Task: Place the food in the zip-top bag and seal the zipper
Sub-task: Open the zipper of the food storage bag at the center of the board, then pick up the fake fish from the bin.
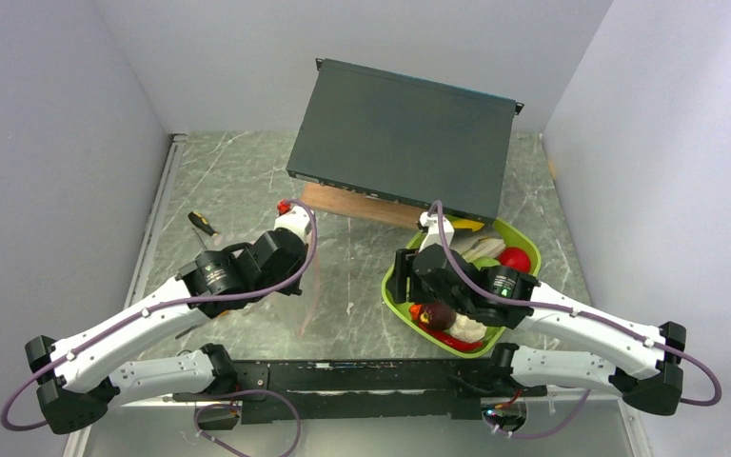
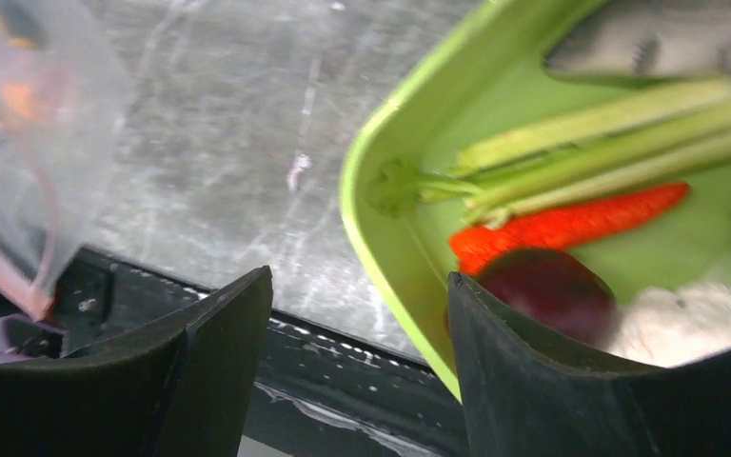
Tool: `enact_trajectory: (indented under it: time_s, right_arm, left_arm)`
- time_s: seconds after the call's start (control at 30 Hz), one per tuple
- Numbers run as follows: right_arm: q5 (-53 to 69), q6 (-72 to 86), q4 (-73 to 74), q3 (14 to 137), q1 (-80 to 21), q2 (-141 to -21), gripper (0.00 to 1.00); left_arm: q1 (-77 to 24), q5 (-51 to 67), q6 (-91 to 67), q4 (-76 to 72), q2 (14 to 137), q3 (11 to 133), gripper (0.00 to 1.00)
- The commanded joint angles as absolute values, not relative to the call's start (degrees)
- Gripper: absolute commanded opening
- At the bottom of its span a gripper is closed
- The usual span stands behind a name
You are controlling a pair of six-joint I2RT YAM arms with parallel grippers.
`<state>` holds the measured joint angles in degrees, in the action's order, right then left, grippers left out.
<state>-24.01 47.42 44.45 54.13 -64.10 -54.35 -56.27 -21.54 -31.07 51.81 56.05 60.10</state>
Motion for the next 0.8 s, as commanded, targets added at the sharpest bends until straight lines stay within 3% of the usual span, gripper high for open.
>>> enact_trajectory:
  time_s: [0.0, 0.17, 0.27, 0.77]
  right_arm:
    - [-31.86, 58.51, 57.12, 53.95, -64.13, -54.53, 0.74]
    - [-36.23, 67.68, 65.68, 54.73, -64.14, -58.77, 0.94]
    - [-36.14, 69.45, 66.59, 54.4, -64.12, -60.83, 0.99]
    - [-37.49, 72.01, 61.0, 48.9, -65.03, -66.58, 1.0]
  left_arm:
    - [-55.99, -20.22, -32.16, 48.74, 55.9, 59.41, 0.0]
    - [-55.99, -19.83, -32.45, 48.14, 56.04, 58.76, 0.0]
    - [-55.99, -18.72, -32.91, 47.86, 56.33, 58.29, 0.0]
    - [-55.99, -15.54, -34.77, 47.26, 57.0, 57.04, 0.0]
